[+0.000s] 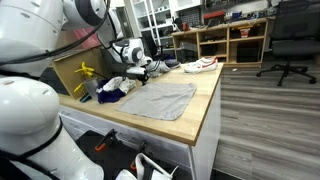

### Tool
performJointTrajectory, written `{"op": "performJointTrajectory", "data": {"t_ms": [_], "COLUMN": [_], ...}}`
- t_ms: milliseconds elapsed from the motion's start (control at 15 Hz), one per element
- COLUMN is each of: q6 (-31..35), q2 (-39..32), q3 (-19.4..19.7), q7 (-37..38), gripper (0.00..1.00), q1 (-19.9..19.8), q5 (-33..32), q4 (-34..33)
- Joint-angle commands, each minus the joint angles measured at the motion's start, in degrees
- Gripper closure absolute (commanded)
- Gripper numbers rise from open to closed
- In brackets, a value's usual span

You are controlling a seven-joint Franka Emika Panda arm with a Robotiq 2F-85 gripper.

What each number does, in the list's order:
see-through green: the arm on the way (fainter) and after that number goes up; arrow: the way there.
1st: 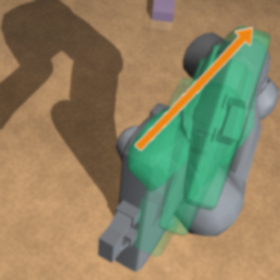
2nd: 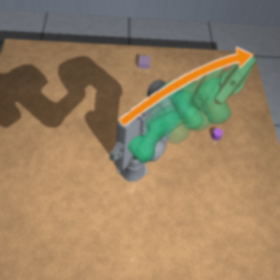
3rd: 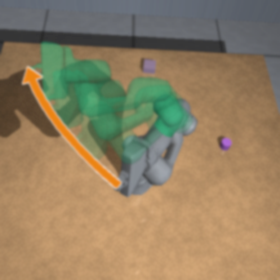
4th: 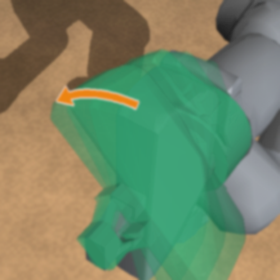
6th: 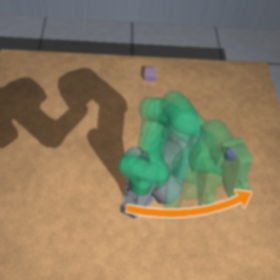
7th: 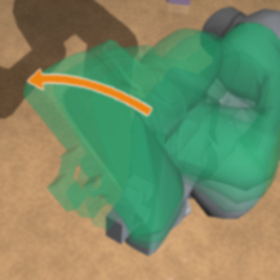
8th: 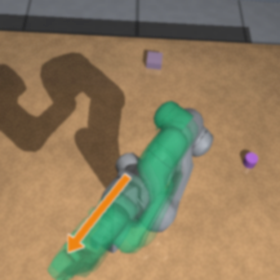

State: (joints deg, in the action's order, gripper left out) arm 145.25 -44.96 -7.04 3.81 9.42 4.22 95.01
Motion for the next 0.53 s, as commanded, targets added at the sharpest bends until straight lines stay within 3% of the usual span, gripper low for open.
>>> {"op": "performJointTrajectory", "data": {"t_ms": [0, 333, 400, 467], "q6": [0.89, 1.67, 1.91, 1.83], "q2": [-1.86, 0.68, 2.19, 3.95], "q3": [-1.95, -3.55, -3.67, -3.44], "q7": [1.26, 0.88, 0.63, 0.62], "gripper": [1.0, 1.0, 0.74, 0.73], "q1": [0.07, -0.45, -0.69, -0.76], "q5": [2.84, 5.74, 5.87, 5.69], "q4": [-1.84, -0.75, 0.06, 0.95]}}
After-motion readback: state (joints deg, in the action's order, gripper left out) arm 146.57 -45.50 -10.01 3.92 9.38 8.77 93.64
